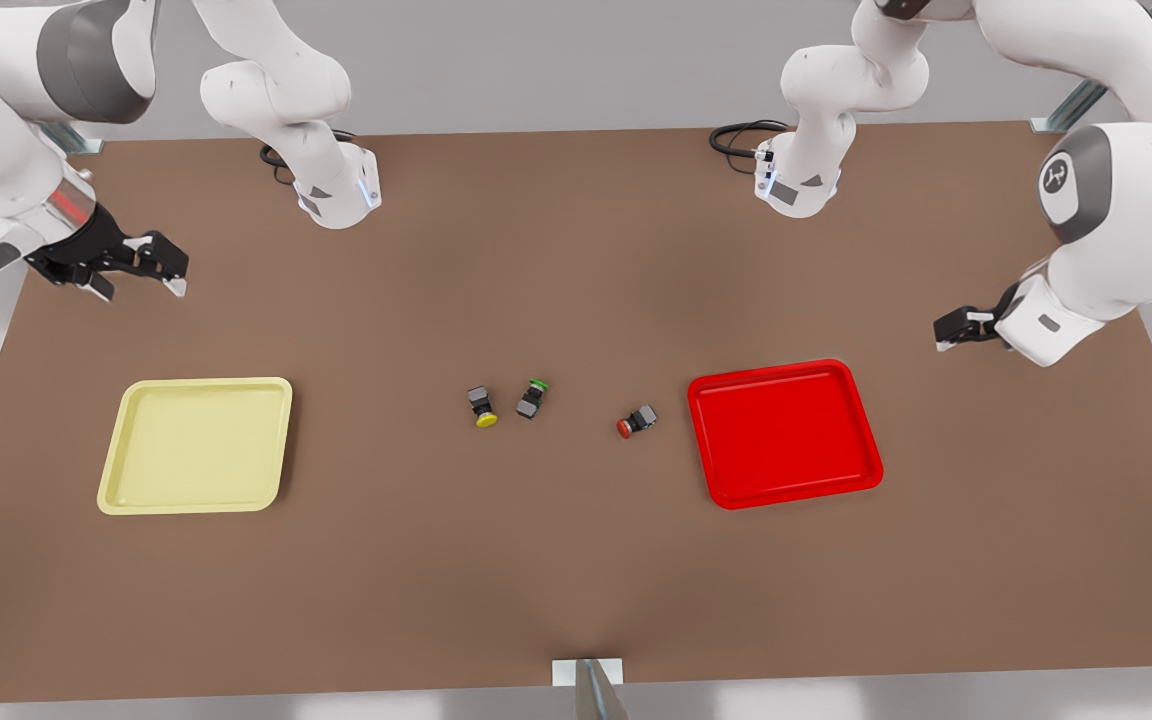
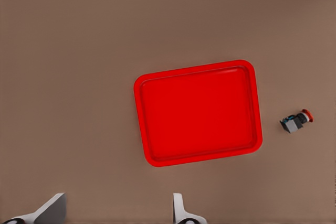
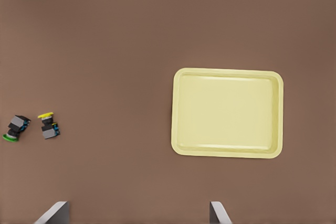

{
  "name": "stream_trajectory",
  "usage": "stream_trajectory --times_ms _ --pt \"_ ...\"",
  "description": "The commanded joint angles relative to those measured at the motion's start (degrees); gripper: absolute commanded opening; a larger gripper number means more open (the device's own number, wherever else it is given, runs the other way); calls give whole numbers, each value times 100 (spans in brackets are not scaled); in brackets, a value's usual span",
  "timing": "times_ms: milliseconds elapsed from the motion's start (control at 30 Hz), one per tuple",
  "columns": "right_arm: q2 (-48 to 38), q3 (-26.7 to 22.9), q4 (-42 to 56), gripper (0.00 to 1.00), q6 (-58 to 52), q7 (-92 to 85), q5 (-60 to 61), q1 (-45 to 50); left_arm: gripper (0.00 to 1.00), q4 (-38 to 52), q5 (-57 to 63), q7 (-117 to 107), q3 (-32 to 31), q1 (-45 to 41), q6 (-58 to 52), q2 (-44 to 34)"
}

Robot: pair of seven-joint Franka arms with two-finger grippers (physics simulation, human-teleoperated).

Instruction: Place the switches on the corresponding trays according to their colors

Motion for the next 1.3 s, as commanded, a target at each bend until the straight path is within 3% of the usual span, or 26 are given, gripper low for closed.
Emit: stream_trajectory --times_ms 0,133,200,267,400,467,500,600,667,867,1000,1100,1267 --pt "-4 1 -10 100 -13 0 0 0 100 -5 -2 0 -2 -13 -6 0" --pt "-4 308 60 100 -144 -9 211 53 100 162 -2 -105 -98 -75 -59 0" --pt "189 1248 209 100 -109 35 193 53 100 83 7 -1572 -485 -119 -103 17" --pt "918 2119 780 100 -83 61 220 61 100 -40 7 -2461 -863 -137 3 87" --pt "2236 2603 903 100 338 245 440 167 100 -75 103 -2786 -1100 -488 407 483" --pt "2852 2629 939 100 777 966 -52 676 100 -84 112 -2689 -1715 -576 731 685" --pt "3089 2629 930 100 1217 1028 -70 694 100 -242 103 -2628 -1953 -594 1461 817" --pt "3529 2638 886 100 1789 1046 -44 712 100 -330 33 -879 -2076 -673 1716 1177" --pt "3599 2638 807 100 1895 1897 44 720 100 -655 68 -897 -2129 -804 2683 1414" --pt "3599 2638 157 100 2316 1943 -26 712 100 241 270 219 -2129 -1446 2719 2627" --pt "3538 2585 -572 100 2931 1107 -70 633 100 206 235 905 -2181 -1552 2561 2733" --pt "3011 2585 -1724 100 3836 1081 -158 633 100 162 77 1063 -2261 -1552 2332 2803" --pt "3098 2585 -1821 100 3986 1072 -158 685 100 57 112 1125 -2261 -1631 2384 3058"
